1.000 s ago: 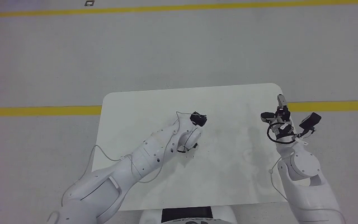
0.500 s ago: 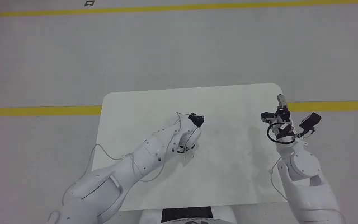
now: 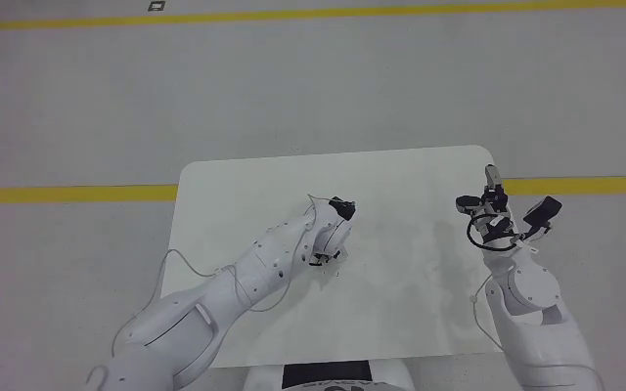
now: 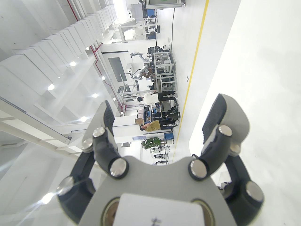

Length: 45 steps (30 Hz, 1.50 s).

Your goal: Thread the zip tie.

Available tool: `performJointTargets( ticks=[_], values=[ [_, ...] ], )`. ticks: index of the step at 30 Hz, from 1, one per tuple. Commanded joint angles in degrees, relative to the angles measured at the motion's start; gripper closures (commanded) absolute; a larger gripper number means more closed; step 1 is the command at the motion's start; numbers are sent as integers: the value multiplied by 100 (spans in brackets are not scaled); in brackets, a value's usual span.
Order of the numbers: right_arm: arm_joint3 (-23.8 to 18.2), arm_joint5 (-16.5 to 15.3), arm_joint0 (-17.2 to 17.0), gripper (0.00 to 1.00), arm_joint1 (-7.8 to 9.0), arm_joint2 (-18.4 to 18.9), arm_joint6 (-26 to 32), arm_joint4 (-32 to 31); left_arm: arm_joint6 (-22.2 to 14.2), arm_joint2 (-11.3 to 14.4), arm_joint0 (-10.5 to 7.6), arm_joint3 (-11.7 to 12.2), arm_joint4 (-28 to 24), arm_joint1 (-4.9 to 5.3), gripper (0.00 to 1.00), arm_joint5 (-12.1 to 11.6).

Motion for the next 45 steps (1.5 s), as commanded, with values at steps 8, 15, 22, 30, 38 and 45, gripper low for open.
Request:
performJointTargets(
  ticks=[8,15,22,30,38,45],
  values=[
    [0,0,0,0,0,0,0,0,-100,9,-40,-103,135,-7,100,129],
    [0,0,0,0,0,0,0,0,-373,-72,17,-627,440,89,100,254],
    [0,0,0,0,0,0,0,0,-534,-174,150,-1147,736,212,100,326],
    [0,0,0,0,0,0,0,0,-534,-305,246,-1616,764,391,100,325],
    [0,0,0,0,0,0,0,0,-534,-1056,615,-2460,640,832,100,9],
    [0,0,0,0,0,0,0,0,-534,-2128,1327,-3313,83,1293,100,-702]
  ],
)
